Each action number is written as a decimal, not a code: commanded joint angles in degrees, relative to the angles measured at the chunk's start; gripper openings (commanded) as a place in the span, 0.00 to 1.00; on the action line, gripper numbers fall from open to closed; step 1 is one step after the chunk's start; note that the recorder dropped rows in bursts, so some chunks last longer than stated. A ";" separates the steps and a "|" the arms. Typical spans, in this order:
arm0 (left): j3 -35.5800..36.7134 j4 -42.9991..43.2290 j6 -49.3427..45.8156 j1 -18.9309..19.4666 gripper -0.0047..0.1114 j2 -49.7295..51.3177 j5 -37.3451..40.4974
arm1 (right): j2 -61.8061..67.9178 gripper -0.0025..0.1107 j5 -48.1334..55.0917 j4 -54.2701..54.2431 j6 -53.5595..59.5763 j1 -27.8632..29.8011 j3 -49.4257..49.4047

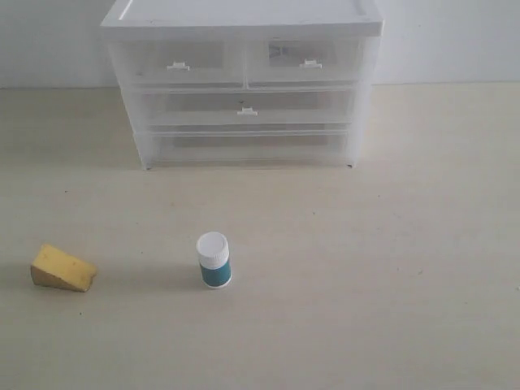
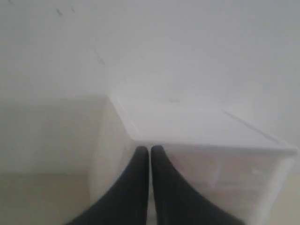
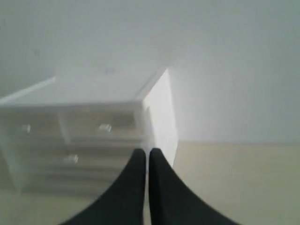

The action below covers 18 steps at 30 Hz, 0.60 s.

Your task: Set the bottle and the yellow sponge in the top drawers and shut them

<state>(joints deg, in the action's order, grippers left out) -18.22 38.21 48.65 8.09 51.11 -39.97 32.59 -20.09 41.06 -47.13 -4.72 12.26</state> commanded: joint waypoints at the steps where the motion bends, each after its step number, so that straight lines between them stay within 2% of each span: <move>1: -3.44 10.47 8.34 0.32 0.07 20.32 -17.58 | 15.92 0.04 -14.70 16.32 -9.77 0.23 0.38; 4: -6.12 10.87 13.65 -0.86 0.07 31.42 -25.49 | 24.48 0.04 -21.65 16.71 -8.99 0.23 0.48; 8: -11.39 10.87 16.16 -4.30 0.09 43.25 -25.52 | 32.07 0.04 -25.71 15.29 -5.05 0.23 0.48; 15: -20.31 10.89 24.94 -9.16 0.39 55.04 -30.00 | 34.92 0.04 -27.64 14.12 -0.43 0.23 0.48; 18: -23.99 10.20 30.69 -9.99 0.42 57.36 -30.00 | 34.92 0.04 -28.53 14.12 -0.43 0.23 0.48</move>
<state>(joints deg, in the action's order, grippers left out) -39.13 48.87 73.95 -0.90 106.51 -68.51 67.36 -47.32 55.45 -48.23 -4.72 12.40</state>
